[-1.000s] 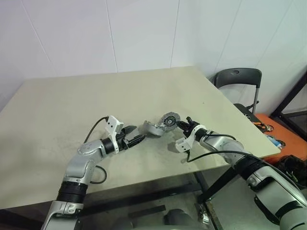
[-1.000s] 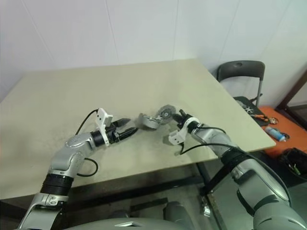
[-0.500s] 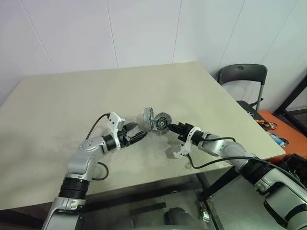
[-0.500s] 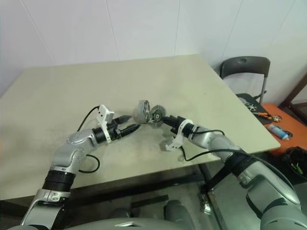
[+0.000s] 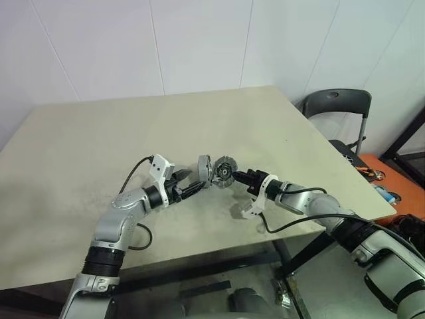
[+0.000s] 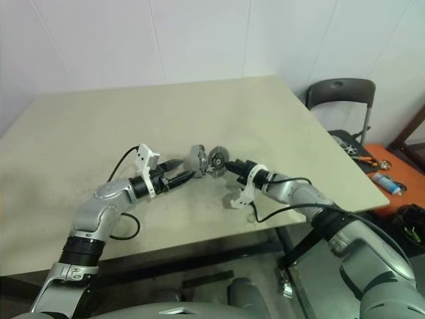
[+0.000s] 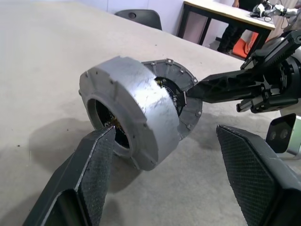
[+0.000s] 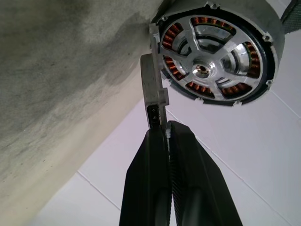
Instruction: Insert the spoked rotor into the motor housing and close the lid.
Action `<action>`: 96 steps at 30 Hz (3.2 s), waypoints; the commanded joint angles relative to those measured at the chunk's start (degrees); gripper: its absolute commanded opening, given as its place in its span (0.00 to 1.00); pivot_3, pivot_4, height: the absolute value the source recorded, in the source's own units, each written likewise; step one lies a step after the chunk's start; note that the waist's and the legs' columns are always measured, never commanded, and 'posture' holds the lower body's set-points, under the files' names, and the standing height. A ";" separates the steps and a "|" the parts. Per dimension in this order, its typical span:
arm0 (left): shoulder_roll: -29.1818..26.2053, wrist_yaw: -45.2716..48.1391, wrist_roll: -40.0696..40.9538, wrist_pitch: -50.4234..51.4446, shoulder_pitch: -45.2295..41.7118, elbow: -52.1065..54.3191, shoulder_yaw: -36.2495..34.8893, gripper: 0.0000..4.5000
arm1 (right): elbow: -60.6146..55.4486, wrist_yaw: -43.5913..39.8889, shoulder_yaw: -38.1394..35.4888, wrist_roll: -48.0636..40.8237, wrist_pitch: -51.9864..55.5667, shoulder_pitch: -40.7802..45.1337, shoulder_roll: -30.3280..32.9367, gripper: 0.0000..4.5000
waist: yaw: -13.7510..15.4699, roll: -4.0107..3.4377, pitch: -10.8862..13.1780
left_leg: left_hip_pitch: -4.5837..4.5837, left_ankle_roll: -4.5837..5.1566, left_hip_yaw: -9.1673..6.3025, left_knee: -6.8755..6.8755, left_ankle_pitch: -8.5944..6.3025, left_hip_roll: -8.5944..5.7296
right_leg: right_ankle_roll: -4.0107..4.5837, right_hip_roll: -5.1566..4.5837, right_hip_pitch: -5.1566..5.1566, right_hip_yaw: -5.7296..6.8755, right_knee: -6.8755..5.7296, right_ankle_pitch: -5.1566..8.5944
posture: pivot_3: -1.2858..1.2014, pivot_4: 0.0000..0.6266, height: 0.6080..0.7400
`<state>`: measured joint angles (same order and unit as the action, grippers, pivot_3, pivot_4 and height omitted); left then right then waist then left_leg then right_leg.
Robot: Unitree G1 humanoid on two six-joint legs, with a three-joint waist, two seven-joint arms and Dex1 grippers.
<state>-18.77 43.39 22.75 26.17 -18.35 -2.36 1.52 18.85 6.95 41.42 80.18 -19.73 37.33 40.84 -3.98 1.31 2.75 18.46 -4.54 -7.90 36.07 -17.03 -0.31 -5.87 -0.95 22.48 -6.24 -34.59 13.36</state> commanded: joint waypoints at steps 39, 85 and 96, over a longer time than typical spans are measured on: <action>-7.94 7.65 5.90 5.71 -7.80 2.48 -5.03 0.81 | 2.11 -1.71 1.17 -4.65 -9.16 17.81 -6.96 0.00 | -0.30 -0.28 0.35 | 0.59 -0.01 0.05 0.10 0.03 -0.01 | -0.05 0.06 0.93 -0.10 -0.78 -0.04 | 0.52 0.00 1.00; -11.09 9.84 4.56 2.08 -8.02 -1.96 -4.83 0.81 | 1.23 -14.84 -8.40 -28.52 -15.92 17.33 -6.16 0.39 | -0.13 -0.29 0.35 | 0.67 -0.02 0.01 0.21 0.04 -0.01 | -0.15 0.05 0.98 -0.05 -0.94 -0.10 | 0.52 0.00 1.00; -10.13 9.74 4.11 2.23 -6.57 -1.04 -4.21 0.81 | -31.35 -61.78 -36.59 -98.04 85.45 -1.47 -13.48 0.39 | -0.03 -0.33 0.34 | 0.03 0.04 -0.18 0.15 0.01 0.04 | -0.10 0.05 0.27 0.07 -0.87 -0.06 | 0.52 0.00 1.00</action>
<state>-28.99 52.87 26.67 29.24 -24.02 -5.21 -2.65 -0.57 -50.95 8.82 -4.98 44.65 33.99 29.52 -4.02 0.98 3.10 18.46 -4.49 -8.04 36.23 -17.02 -0.27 -5.95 -0.87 22.82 -6.21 -35.55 13.30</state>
